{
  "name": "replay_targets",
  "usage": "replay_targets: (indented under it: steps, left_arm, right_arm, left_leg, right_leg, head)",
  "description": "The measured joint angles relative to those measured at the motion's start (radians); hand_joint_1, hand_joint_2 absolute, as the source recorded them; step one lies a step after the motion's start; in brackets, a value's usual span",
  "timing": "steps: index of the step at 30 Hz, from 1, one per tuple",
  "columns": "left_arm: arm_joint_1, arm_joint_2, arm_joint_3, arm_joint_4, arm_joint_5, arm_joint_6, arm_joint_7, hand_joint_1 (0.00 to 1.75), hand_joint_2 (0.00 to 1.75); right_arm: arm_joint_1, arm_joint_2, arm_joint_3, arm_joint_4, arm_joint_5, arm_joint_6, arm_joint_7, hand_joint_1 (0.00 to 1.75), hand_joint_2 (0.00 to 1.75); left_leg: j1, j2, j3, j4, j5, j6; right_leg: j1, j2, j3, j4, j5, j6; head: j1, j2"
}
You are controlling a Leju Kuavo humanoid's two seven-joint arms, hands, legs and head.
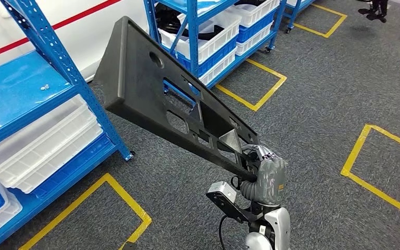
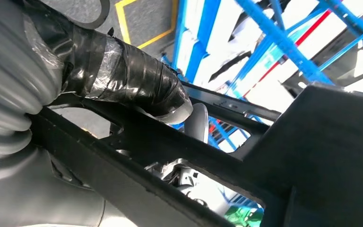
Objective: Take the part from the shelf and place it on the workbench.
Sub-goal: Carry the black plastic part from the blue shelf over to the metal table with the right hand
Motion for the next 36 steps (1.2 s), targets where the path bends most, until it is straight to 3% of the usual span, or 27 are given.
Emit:
replay_targets:
  steps: [1, 2, 3, 4, 6, 8, 10, 11, 12, 14, 16, 19, 21, 23, 24, 25, 26, 28, 30, 32, 34, 36]
  left_arm:
    - [-0.001, 0.000, 0.001, 0.000, 0.000, 0.000, 0.000, 0.00, 1.75]
    - [-0.002, 0.001, 0.001, 0.000, 0.000, 0.001, 0.000, 0.00, 1.75]
    - [-0.002, 0.001, 0.002, 0.000, 0.000, 0.001, 0.000, 0.00, 1.75]
    - [-0.003, 0.000, 0.002, 0.000, 0.000, 0.002, -0.001, 0.00, 1.75]
    - [-0.004, -0.001, 0.002, 0.000, 0.000, 0.002, -0.001, 0.00, 1.75]
    - [-0.003, -0.002, 0.002, 0.000, 0.000, 0.001, -0.002, 0.00, 1.75]
    - [0.000, -0.002, 0.002, 0.000, 0.000, 0.001, -0.001, 0.00, 1.75]
    - [0.000, -0.002, 0.003, 0.000, -0.001, 0.001, -0.001, 0.00, 1.75]
    - [0.000, -0.002, 0.003, 0.000, -0.001, 0.001, 0.000, 0.00, 1.75]
    - [-0.001, -0.003, 0.003, 0.000, -0.002, 0.001, 0.000, 0.00, 1.75]
    - [-0.001, -0.004, 0.003, 0.000, -0.002, 0.001, 0.000, 0.00, 1.75]
    - [-0.001, -0.003, 0.003, 0.000, -0.001, 0.002, -0.001, 0.00, 1.75]
    - [-0.001, -0.004, 0.003, 0.000, -0.001, 0.002, -0.003, 0.00, 1.75]
    - [0.001, -0.004, 0.004, 0.000, 0.000, 0.002, -0.006, 0.00, 1.75]
    - [0.002, -0.003, 0.004, 0.000, 0.000, 0.002, -0.006, 0.00, 1.75]
    - [0.004, -0.004, 0.004, 0.000, 0.000, 0.002, -0.006, 0.00, 1.75]
    - [0.006, -0.004, 0.004, 0.000, -0.001, 0.001, -0.006, 0.00, 1.75]
    - [0.008, -0.004, 0.004, 0.000, -0.002, 0.001, -0.006, 0.00, 1.75]
    - [0.009, -0.003, 0.004, 0.000, -0.002, 0.001, -0.006, 0.00, 1.75]
    - [0.010, -0.003, 0.004, 0.000, -0.003, 0.001, -0.006, 0.00, 1.75]
    - [0.007, -0.002, 0.005, 0.000, -0.004, 0.001, -0.006, 0.00, 1.75]
    - [0.005, -0.003, 0.005, 0.000, -0.006, 0.000, -0.006, 0.00, 1.75]
  right_arm:
    - [0.000, 0.000, 0.000, 0.000, 0.000, 0.000, 0.000, 1.71, 1.75]
    - [0.000, 0.000, 0.000, 0.000, 0.000, 0.000, 0.000, 1.71, 1.75]
    - [0.001, 0.000, 0.000, 0.000, 0.000, 0.000, 0.000, 1.71, 1.75]
    - [0.003, 0.000, 0.000, -0.001, 0.000, 0.000, 0.000, 1.71, 1.75]
    - [0.003, -0.001, 0.000, -0.002, 0.000, -0.001, 0.000, 1.71, 1.75]
    - [0.002, -0.002, 0.000, -0.002, 0.000, -0.001, 0.000, 1.71, 1.75]
    - [0.004, -0.003, 0.000, -0.002, 0.000, -0.001, 0.000, 1.71, 1.75]
    - [0.005, -0.004, 0.000, -0.001, 0.000, -0.001, 0.000, 1.71, 1.75]
    - [0.006, -0.005, 0.000, -0.001, 0.000, -0.001, 0.000, 1.71, 1.75]
    - [0.006, -0.005, 0.000, -0.002, 0.000, -0.001, 0.000, 1.71, 1.75]
    - [0.006, -0.005, 0.000, -0.002, 0.000, -0.001, 0.000, 1.71, 1.75]
    - [0.006, -0.006, 0.000, -0.002, -0.001, -0.001, 0.000, 1.71, 1.75]
    - [0.006, -0.005, 0.000, -0.003, -0.004, -0.001, 0.000, 1.71, 1.75]
    - [0.006, -0.004, 0.000, -0.002, -0.006, -0.001, 0.001, 1.71, 1.75]
    - [0.006, -0.004, 0.000, -0.002, -0.006, -0.001, 0.001, 1.71, 1.75]
    - [0.007, -0.003, 0.000, -0.001, -0.007, -0.001, 0.001, 1.71, 1.75]
    - [0.007, -0.003, 0.000, 0.000, -0.007, -0.001, 0.001, 1.71, 1.75]
    - [0.009, -0.003, 0.000, 0.000, -0.007, -0.001, 0.001, 1.71, 1.75]
    - [0.008, -0.003, 0.000, 0.000, -0.009, -0.001, 0.001, 1.71, 1.75]
    - [0.009, -0.003, 0.000, 0.000, -0.010, -0.001, 0.002, 1.71, 1.75]
    - [0.011, -0.003, 0.000, 0.000, -0.012, -0.001, 0.002, 1.71, 1.75]
    - [0.013, -0.004, 0.000, -0.001, -0.012, -0.001, 0.001, 1.71, 1.75]
  left_leg:
    - [-0.001, -0.016, 0.010, -0.024, 0.003, 0.003]
    - [-0.002, -0.017, 0.012, -0.029, 0.002, 0.005]
    - [-0.002, -0.007, 0.014, -0.035, 0.004, 0.008]
    - [-0.001, 0.006, 0.017, -0.043, 0.009, 0.012]
    - [0.003, 0.032, 0.024, -0.061, 0.020, 0.023]
    - [0.001, 0.058, 0.025, -0.065, 0.022, 0.030]
    - [-0.001, 0.085, 0.023, -0.061, 0.019, 0.032]
    - [-0.001, 0.098, 0.023, -0.059, 0.017, 0.031]
    - [-0.001, 0.110, 0.023, -0.056, 0.015, 0.030]
    - [-0.003, 0.129, 0.025, -0.049, 0.006, 0.023]
    - [-0.008, 0.144, 0.026, -0.042, -0.001, 0.013]
    - [-0.008, 0.161, 0.028, -0.038, -0.009, -0.001]
    - [-0.004, 0.133, 0.014, 0.001, -0.042, -0.010]
    - [-0.001, 0.090, -0.038, 0.117, -0.105, -0.015]
    - [-0.001, 0.079, -0.070, 0.183, -0.131, -0.016]
    - [0.000, 0.075, -0.095, 0.232, -0.142, -0.017]
    - [0.000, 0.073, -0.105, 0.246, -0.134, -0.017]
    - [0.000, 0.064, -0.075, 0.164, -0.067, -0.014]
    - [0.003, 0.022, -0.020, 0.035, -0.011, -0.007]
    - [0.003, -0.007, 0.003, -0.020, 0.000, -0.001]
    - [0.003, 0.009, 0.005, -0.028, 0.004, 0.007]
    - [0.004, 0.032, 0.008, -0.039, 0.013, 0.022]
  right_leg:
    - [-0.002, 0.010, -0.004, 0.000, 0.003, 0.006]
    - [-0.005, 0.020, -0.009, -0.002, 0.007, 0.014]
    - [-0.006, 0.032, -0.011, -0.005, 0.011, 0.023]
    - [-0.005, 0.028, -0.014, -0.004, 0.011, 0.029]
    - [0.001, -0.017, -0.036, 0.040, -0.019, 0.038]
    - [0.003, -0.071, -0.089, 0.157, -0.083, 0.043]
    - [-0.002, -0.084, -0.135, 0.258, -0.120, 0.048]
    - [-0.003, -0.087, -0.133, 0.261, -0.112, 0.049]
    - [-0.005, -0.092, -0.110, 0.222, -0.087, 0.050]
    - [0.000, -0.127, -0.031, 0.083, -0.032, 0.044]
    - [0.008, -0.153, 0.011, 0.000, -0.016, 0.031]
    - [0.010, -0.131, 0.009, -0.009, -0.015, 0.013]
    - [0.005, -0.113, 0.012, -0.014, -0.010, 0.000]
    - [0.003, -0.094, 0.013, -0.016, -0.007, -0.008]
    - [0.004, -0.083, 0.012, -0.015, -0.006, -0.010]
    - [0.004, -0.071, 0.012, -0.015, -0.006, -0.011]
    - [0.004, -0.057, 0.012, -0.014, -0.006, -0.011]
    - [0.004, -0.030, 0.013, -0.011, -0.006, -0.010]
    - [0.004, -0.004, 0.010, -0.005, -0.006, -0.004]
    - [0.003, 0.016, 0.002, -0.003, -0.003, 0.009]
    - [0.000, 0.030, -0.005, -0.004, 0.002, 0.022]
    - [0.003, -0.006, -0.019, 0.024, -0.018, 0.031]
  head:
    - [0.000, 0.000]
    - [-0.001, 0.000]
    - [-0.001, 0.000]
    - [-0.001, 0.000]
    - [0.001, 0.000]
    - [0.003, 0.000]
    - [0.003, 0.000]
    - [0.003, 0.000]
    - [0.003, 0.000]
    - [0.003, 0.000]
    - [0.003, 0.000]
    - [0.002, 0.000]
    - [0.002, 0.000]
    - [0.002, 0.000]
    - [0.002, 0.000]
    - [0.002, 0.000]
    - [0.002, 0.000]
    - [0.002, 0.000]
    - [0.002, 0.000]
    - [0.002, 0.000]
    - [0.002, 0.000]
    - [0.004, 0.000]
